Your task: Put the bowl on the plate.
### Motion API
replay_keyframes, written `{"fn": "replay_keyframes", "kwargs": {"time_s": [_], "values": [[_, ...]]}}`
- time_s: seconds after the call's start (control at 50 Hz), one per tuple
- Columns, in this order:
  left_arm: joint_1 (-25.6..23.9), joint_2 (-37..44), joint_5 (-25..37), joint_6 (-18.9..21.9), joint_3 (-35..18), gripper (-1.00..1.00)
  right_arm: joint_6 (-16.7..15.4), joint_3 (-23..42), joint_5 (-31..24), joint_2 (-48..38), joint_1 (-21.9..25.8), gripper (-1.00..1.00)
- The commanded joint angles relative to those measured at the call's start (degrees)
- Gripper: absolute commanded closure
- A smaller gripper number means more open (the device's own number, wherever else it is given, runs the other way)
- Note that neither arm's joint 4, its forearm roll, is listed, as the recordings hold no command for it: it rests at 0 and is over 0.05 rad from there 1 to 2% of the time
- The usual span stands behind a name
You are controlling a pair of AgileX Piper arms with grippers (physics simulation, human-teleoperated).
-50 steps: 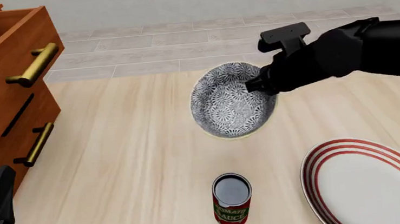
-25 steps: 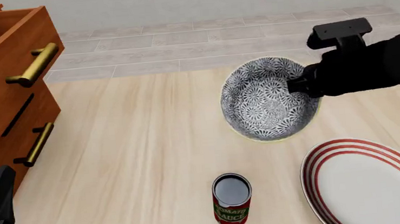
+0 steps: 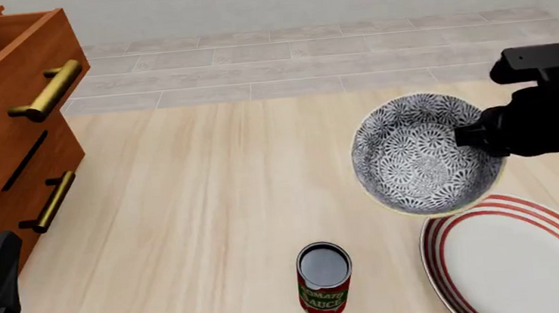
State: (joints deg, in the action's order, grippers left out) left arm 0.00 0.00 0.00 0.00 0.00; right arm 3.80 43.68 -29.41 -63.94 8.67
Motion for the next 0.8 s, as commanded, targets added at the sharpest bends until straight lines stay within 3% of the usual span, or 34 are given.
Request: {"fn": "replay_keyframes", "kwargs": {"time_s": [0.02, 0.56, 0.8], "values": [[0.0, 0.0, 0.0, 0.0, 0.0, -1.0, -0.4, -1.8, -3.8, 5.4, -3.8, 1.0], [0.0, 0.0, 0.0, 0.0, 0.0, -1.0, 0.7, -11.1, -12.0, 18.8, -9.3, 1.0], [0.0, 0.0, 0.0, 0.0, 0.0, -1.0, -0.9, -14.0, -13.0, 22.4, -15.0, 1.0]]}}
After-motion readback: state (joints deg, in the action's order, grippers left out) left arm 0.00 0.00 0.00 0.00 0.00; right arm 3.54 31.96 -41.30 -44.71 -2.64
